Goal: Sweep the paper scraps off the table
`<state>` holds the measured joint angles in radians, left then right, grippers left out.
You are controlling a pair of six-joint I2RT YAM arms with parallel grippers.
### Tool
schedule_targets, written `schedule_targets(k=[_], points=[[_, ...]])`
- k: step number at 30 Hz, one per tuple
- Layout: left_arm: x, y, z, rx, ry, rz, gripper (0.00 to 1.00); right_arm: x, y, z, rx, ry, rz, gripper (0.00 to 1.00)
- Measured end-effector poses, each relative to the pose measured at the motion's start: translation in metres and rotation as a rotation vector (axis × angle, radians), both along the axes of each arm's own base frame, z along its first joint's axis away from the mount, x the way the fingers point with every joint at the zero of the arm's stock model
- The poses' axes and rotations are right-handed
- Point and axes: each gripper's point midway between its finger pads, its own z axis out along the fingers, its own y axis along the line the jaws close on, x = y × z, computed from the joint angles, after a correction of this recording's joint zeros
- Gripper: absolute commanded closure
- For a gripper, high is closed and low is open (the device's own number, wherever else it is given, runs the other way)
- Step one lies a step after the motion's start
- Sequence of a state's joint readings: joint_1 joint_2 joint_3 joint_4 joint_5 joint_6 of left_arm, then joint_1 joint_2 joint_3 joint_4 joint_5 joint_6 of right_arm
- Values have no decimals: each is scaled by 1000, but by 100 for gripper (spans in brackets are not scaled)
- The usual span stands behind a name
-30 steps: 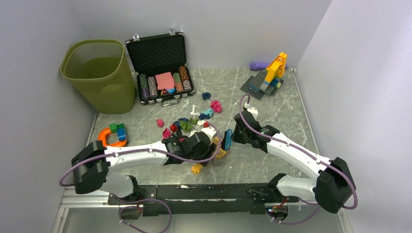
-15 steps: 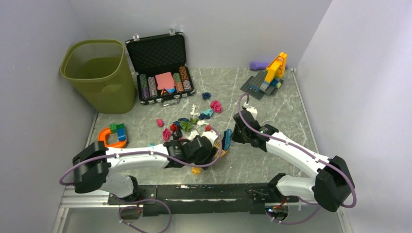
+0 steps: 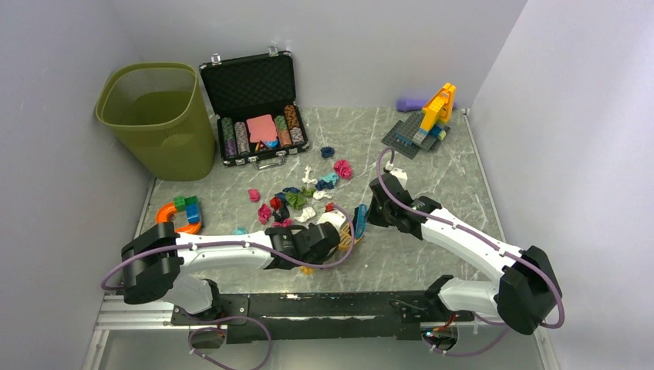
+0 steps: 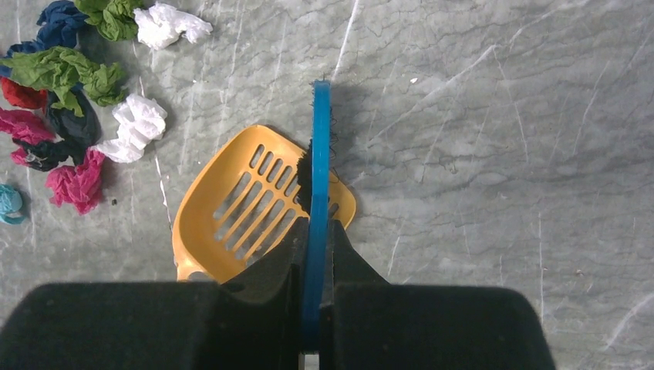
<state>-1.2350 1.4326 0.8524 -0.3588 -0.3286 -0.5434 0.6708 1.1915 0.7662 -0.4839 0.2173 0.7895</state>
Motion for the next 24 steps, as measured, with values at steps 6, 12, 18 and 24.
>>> schedule_targets(k=[6,12,18,24], points=[[1,4,-4,36,-4,9,100,0,-1,5,-3,0,-1,100],[2,13,10,46,-19,24,100,3,-9,58,3,-98,2,100],[10,37,66,-19,-69,74,100,5,-28,133,66,-303,-51,100],[44,112,117,-69,-135,280,100,3,-28,139,101,-334,-50,100]])
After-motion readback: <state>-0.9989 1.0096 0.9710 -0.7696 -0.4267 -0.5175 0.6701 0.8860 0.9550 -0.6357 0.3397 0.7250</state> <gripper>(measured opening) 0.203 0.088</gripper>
